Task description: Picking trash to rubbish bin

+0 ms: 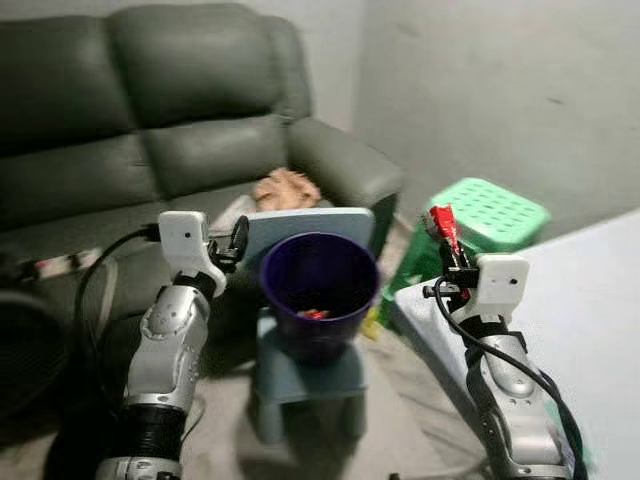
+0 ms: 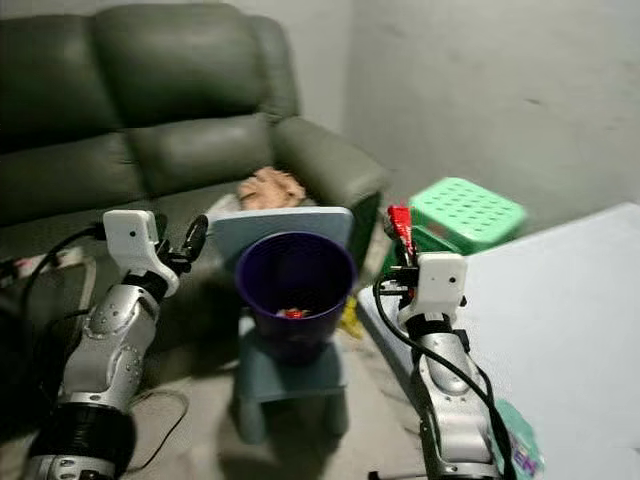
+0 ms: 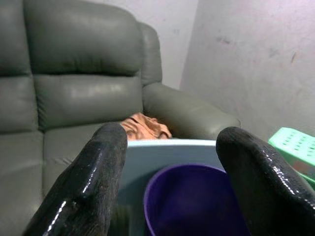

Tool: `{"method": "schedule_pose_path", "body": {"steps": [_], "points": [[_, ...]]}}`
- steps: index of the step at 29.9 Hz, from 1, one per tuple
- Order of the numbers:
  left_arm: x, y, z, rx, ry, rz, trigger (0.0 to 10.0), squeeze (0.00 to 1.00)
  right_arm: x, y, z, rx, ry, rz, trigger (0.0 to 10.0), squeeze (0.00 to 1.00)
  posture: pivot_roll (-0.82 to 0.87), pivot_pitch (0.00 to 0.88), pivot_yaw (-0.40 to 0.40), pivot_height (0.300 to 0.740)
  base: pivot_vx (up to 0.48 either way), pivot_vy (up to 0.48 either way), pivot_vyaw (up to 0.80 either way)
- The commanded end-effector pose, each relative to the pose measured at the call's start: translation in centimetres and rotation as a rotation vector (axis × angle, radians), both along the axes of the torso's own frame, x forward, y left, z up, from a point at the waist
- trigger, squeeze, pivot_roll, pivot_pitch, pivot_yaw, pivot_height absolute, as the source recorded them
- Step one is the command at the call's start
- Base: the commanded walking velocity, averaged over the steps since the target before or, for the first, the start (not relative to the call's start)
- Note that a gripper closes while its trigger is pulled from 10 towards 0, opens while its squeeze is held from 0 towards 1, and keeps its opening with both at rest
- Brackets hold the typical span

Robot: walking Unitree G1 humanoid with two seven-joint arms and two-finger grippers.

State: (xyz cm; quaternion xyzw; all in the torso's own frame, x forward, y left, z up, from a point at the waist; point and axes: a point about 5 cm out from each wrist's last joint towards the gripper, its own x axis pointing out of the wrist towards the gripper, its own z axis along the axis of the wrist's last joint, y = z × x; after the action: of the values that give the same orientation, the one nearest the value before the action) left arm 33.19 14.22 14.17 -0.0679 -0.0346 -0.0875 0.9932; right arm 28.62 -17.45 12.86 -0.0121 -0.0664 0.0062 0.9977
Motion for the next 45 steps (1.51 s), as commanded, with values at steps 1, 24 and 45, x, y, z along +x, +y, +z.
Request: {"method": "schedule_pose_path", "body": {"steps": [1, 24, 45], "points": [[0.1, 0.5, 0.3, 0.022, -0.003, 0.011, 10.0, 0.0, 0.2, 0.3, 0.4, 0.005, -0.012, 0.011, 10.0, 0.0, -0.01, 0.0, -0.055, 0.74, 0.0, 0.0, 0.8], [-0.1, 0.5, 0.5, -0.013, -0.016, -0.001, 10.0, 0.0, 0.2, 1.4, 0.6, 0.071, -0.023, 0.109, 10.0, 0.0, 0.0, 0.0, -0.063, 0.74, 0.012, 0.0, 0.07], [0.1, 0.5, 0.7, -0.008, -0.014, -0.008, 10.0, 0.0, 0.1, 1.8, 0.6, 0.084, -0.025, 0.126, 10.0, 0.0, 0.0, 0.0, -0.057, 0.74, 0.298, 0.0, 0.0]]}}
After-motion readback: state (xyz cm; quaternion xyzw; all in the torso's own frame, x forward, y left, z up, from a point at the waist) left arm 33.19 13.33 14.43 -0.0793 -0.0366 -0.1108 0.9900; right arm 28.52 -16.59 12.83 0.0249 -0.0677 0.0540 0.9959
